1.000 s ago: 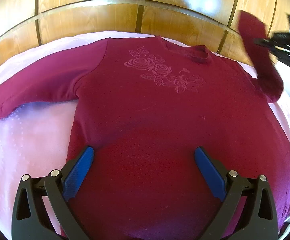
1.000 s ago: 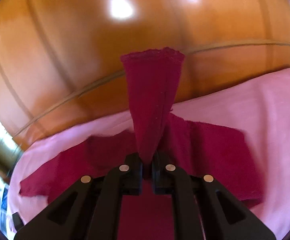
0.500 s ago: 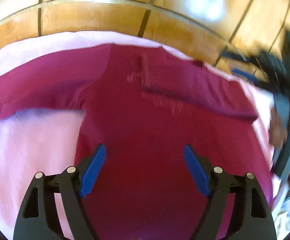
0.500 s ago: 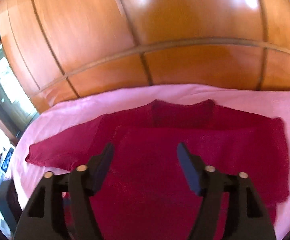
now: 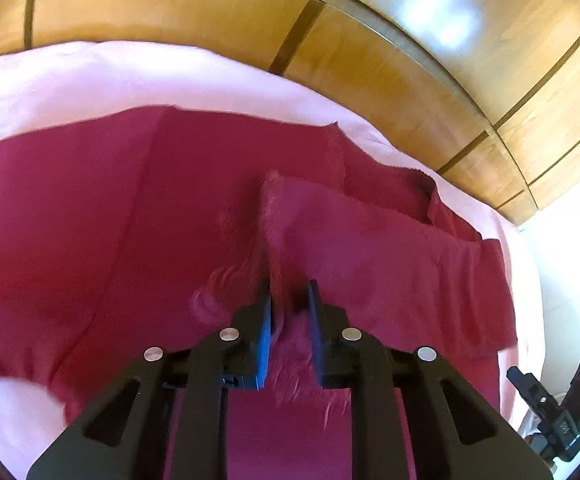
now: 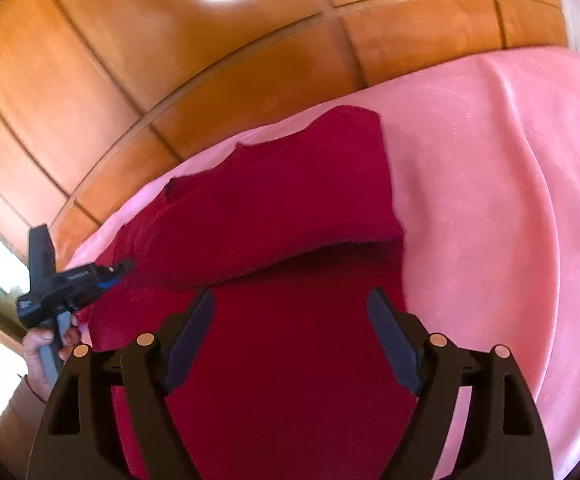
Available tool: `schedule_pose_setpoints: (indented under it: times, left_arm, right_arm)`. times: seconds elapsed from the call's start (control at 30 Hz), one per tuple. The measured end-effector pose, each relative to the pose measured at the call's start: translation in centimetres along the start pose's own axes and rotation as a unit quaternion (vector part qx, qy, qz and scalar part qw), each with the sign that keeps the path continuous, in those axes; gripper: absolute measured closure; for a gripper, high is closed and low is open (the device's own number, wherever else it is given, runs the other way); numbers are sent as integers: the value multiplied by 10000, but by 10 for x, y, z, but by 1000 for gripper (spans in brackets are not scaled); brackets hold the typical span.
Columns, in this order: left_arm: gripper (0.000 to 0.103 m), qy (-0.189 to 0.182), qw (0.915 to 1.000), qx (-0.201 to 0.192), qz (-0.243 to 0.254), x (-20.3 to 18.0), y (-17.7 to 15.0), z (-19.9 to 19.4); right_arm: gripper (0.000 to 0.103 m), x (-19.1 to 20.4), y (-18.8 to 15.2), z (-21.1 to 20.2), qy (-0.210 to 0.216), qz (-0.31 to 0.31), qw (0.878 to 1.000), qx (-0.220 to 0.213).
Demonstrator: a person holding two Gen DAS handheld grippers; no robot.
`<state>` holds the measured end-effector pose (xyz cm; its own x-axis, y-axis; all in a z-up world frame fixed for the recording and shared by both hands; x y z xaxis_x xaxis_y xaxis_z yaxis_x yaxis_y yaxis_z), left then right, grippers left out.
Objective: Fold small clothes
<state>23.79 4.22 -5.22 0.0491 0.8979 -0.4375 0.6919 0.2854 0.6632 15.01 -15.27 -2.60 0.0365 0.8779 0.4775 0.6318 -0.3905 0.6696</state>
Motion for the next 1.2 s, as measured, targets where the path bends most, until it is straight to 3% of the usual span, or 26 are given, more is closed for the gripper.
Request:
schedule_pose_setpoints:
  times: [0.03,0.23,0.43,0.53,0.63,0.73,0.87,0.93,1.1,1.13,1.2]
  left_arm:
    - [101,24,10000,4,73,-3,2,2]
    - [101,117,9985,-526,-118,14,20,-30]
    - [101,478,9980,-284,315,29,6,-23]
    - [101,485,9974,-351,393,26,4,-23]
    - [101,524,9965,-435,487,22,5,-25]
    - [101,776,9933,-514,690,23,2,-22]
    - [101,1053,9848,-589,1250,19,-9,-12]
    - [101,1161,9813,-650,1394,16,-11,-12]
    - [101,1045,9842,-688,1254,19,-11,-23]
    - [100,993,9858,-697,1165,21,-12,-26]
    - [80,763,9921,-720,689,31,-14,-40]
  right_arm:
    - [20,-4,6,3,24,85,10000,-31]
    - [17,-8,17,25,15,158,9999,-60]
    - [17,2,-2,20,-151,-325,9990,248]
    - [17,24,7,-2,55,-681,9977,5]
    - [17,42,21,6,2,-1030,9944,-229]
    - [16,39,21,43,-375,-1044,9938,-69]
    - [16,30,-9,89,-1066,-1360,9843,367]
    - [13,34,-17,91,-1217,-1616,9791,216]
    - [8,32,-20,92,-1311,-1714,9762,225]
    - [7,33,-20,93,-1346,-1763,9748,239]
    - [4,33,-21,93,-1401,-1806,9732,250]
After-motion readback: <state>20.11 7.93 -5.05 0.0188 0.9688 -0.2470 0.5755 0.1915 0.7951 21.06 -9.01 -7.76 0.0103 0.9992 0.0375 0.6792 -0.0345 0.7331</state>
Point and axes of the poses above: each gripper's, at about its wrist camera, not at the fingertips, and z roughly the way its jaws point, x to its left, y to its top, the point moved 3 cm from there along z, roughly the way its jaws point, and after that the axes turned 15 degrees about -x, right-handed, at the moved point
